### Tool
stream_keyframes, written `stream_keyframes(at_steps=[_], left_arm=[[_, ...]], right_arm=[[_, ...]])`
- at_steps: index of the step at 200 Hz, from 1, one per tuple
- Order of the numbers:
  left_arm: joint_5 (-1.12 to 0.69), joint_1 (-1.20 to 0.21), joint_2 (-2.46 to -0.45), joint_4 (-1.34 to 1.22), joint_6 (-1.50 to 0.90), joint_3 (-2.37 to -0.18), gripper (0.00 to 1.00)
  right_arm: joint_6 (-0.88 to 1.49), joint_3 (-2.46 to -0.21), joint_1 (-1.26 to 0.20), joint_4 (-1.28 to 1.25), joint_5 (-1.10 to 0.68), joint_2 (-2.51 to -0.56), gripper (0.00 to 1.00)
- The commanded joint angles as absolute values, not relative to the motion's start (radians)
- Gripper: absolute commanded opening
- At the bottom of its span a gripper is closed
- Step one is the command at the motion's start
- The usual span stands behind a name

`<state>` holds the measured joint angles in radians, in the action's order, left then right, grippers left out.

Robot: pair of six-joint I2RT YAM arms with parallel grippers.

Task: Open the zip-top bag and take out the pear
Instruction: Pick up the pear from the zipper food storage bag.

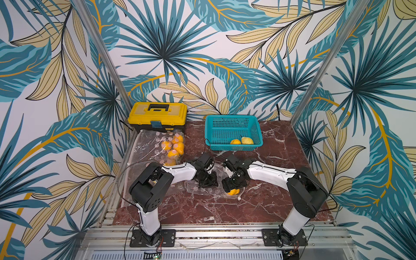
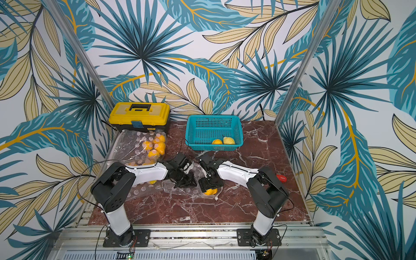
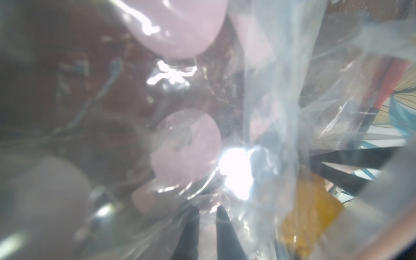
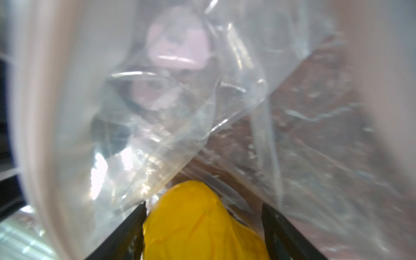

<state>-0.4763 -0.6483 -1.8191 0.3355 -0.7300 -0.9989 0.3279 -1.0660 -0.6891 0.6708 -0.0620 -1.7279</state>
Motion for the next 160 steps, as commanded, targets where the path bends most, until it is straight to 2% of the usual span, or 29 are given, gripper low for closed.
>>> stream_keyframes(at_steps=[1,58,95,160], left_arm=[[-0.418,-0.648,-1.856,0.374,-0.724,-0.963,0.17],[-0.416,-0.646,-1.852,0.374,-0.726,-0.954,0.17],[-0.418,-0.644,-1.858,0.374,-0.726,-0.953,0.17],[-0.424,-0.643,-1.857,0.375,-0.729,-0.959,0.17]], right_arm=[[0.392,-1.038,-0.684,0.752,0.129,-1.715,0.75],[0.466,-1.037,-0.66,0.616,0.087,-1.669,0.51],[0.473,-1.029,-0.598,0.632,0.078,-1.543,0.46],[0.404,-1.156,-0.428,0.758,0.084,-1.414,0.46]])
